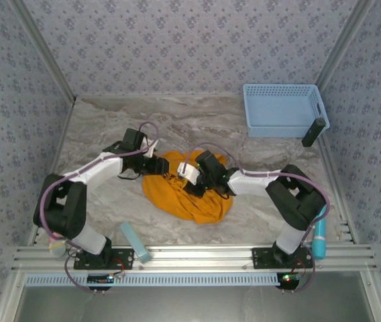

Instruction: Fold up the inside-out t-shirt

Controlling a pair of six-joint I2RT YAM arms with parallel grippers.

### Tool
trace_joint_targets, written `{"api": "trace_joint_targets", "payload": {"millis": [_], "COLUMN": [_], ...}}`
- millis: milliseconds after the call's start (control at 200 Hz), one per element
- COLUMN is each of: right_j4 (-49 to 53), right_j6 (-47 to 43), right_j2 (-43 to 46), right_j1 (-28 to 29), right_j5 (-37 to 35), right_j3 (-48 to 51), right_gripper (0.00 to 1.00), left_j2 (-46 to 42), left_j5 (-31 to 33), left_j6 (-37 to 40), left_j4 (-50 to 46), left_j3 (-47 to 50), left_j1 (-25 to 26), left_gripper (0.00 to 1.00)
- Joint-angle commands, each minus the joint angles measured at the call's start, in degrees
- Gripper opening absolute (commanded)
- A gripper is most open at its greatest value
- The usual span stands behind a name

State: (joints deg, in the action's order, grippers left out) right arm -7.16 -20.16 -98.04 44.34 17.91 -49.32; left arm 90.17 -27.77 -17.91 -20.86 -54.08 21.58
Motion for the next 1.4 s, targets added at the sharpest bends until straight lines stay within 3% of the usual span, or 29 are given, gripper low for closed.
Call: {"api": "trace_joint_targets", "payload": {"millis": [0,110,205,360,490,555,615,645,775,920,1074,1394], "right_j4": [3.0,3.5,4.6,-7.5,-8.1,-7.9,-8.1,-7.6,0.0,12.7,15.1,16.8], "right_j6": [-0.3,-4.1,-8.9,-21.1,-19.7,-14.6,-9.9,-8.6,-8.2,-8.1,-8.9,-9.4], "right_j2": [4.6,10.3,15.4,28.9,35.0,34.3,32.5,31.9,32.8,34.9,30.0,24.7], "right_j1": [-1.8,-3.6,-4.3,0.1,3.3,4.7,5.1,5.1,4.8,1.9,-1.2,-2.5], "right_j5": [4.1,13.9,16.3,4.3,-2.2,-4.5,-4.9,-4.8,-3.2,-0.9,5.6,-3.0], "right_j3": [-3.0,-4.1,-5.4,4.4,15.0,20.3,23.4,24.1,21.3,8.9,5.4,8.1], "right_gripper": [0.0,0.0,0.0,0.0,0.0,0.0,0.26,0.31,0.32,0.34,0.34,0.39], "left_j2": [2.2,5.7,8.4,9.2,12.2,13.5,13.4,12.8,7.0,0.2,-7.2,-2.0], "left_j5": [2.2,2.6,2.7,2.4,0.5,-3.8,-6.4,-7.0,-4.8,-3.1,-2.5,4.5], "left_j6": [-0.2,-1.5,-3.2,-7.8,-10.9,-10.5,-10.1,-10.1,-7.4,-2.3,-4.1,-6.9], "left_j4": [-0.2,2.4,2.3,7.9,9.0,10.8,10.6,9.7,4.8,-4.7,-3.7,-5.6], "left_j3": [-3.3,-6.7,-11.8,-13.3,-12.6,-10.7,-9.6,-9.2,-6.4,-6.7,-3.8,-3.4], "left_j1": [0.5,0.6,1.1,0.1,-3.4,-4.6,-5.0,-4.9,-3.5,0.8,6.8,11.8], "left_gripper": [0.52,0.51,0.49,0.51,0.52,0.52,0.52,0.52,0.52,0.52,0.54,0.54]}}
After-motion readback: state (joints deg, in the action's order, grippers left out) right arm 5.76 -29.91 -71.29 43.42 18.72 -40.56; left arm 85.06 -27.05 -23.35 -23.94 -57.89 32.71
